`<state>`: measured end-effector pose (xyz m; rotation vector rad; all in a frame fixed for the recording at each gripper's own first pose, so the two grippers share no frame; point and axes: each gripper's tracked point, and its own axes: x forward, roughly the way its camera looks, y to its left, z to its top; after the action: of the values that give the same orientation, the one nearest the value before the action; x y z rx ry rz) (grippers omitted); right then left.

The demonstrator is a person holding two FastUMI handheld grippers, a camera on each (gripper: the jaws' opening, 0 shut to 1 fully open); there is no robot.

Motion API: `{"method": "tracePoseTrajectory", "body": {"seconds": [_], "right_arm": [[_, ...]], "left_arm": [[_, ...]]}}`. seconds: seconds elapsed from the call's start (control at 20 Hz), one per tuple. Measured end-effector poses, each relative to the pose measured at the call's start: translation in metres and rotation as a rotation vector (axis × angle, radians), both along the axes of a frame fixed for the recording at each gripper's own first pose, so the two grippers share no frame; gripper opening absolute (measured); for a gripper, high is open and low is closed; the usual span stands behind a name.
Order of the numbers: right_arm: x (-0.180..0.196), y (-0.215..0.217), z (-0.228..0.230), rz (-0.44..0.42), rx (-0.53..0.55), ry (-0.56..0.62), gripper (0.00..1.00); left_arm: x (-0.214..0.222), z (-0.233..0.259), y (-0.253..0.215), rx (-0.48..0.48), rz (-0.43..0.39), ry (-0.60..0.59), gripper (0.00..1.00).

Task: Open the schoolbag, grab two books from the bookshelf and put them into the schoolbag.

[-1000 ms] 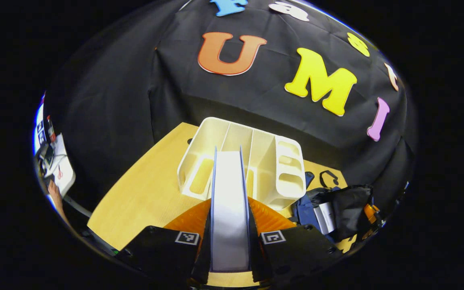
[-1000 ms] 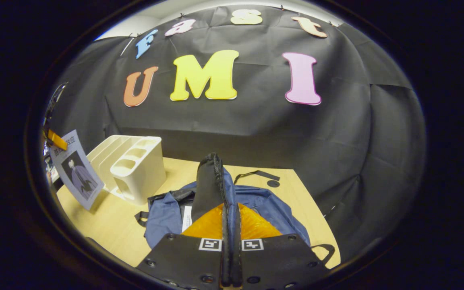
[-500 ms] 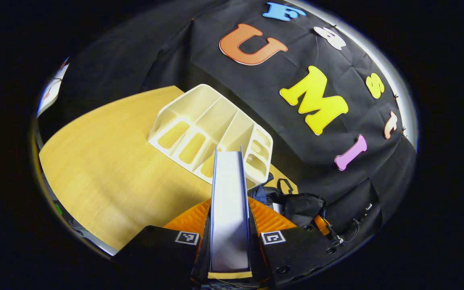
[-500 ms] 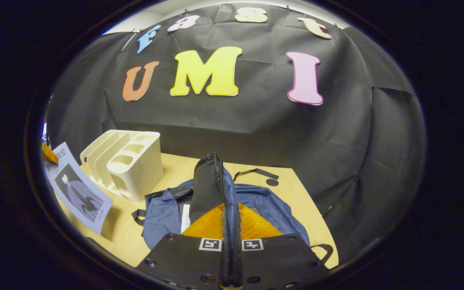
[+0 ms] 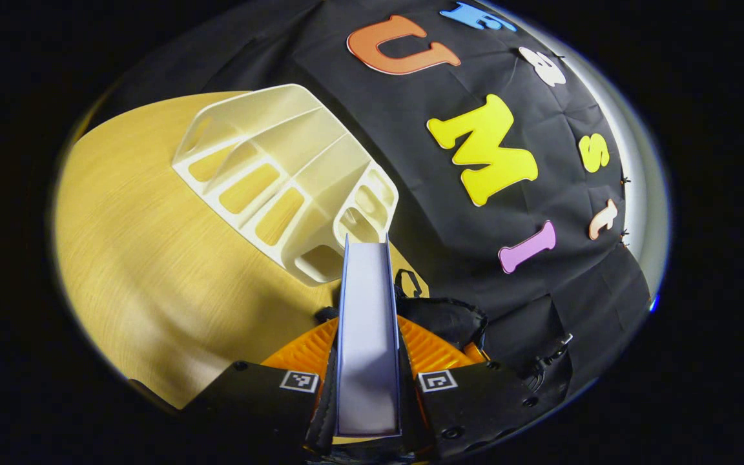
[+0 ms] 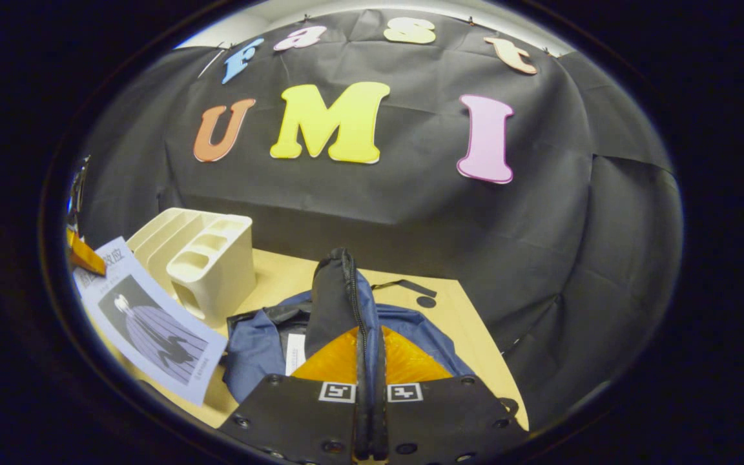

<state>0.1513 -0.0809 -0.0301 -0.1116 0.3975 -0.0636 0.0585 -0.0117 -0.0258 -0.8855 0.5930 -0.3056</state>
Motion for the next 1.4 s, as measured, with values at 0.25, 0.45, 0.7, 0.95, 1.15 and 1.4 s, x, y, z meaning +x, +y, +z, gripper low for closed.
{"method": "tracePoseTrajectory", "body": {"seconds": [0.25,0.45,0.7,0.95,1.15,1.4], "right_arm": [[0.003,-0.002,0.026,-0.02,-0.045,-0.049,0.03],[0.004,0.004,0.032,-0.016,-0.042,-0.058,0.03],[0.004,0.006,0.036,-0.012,-0.021,-0.067,0.03],[0.007,0.013,0.047,0.013,-0.015,-0.097,0.03],[0.009,0.017,0.061,0.038,-0.042,-0.128,0.03],[0.014,0.028,0.07,0.076,-0.047,-0.167,0.03]], "left_arm": [[0.02,0.003,-0.04,-0.053,-0.026,-0.005,0.42],[0.039,0.008,-0.073,-0.139,-0.048,-0.028,0.42],[0.067,-0.022,-0.105,-0.16,-0.017,-0.012,0.42],[0.076,-0.057,-0.129,-0.083,-0.006,-0.034,0.42],[0.076,-0.067,-0.154,0.025,0.003,-0.119,0.42],[0.09,-0.072,-0.195,0.098,-0.031,-0.165,0.43]]}}
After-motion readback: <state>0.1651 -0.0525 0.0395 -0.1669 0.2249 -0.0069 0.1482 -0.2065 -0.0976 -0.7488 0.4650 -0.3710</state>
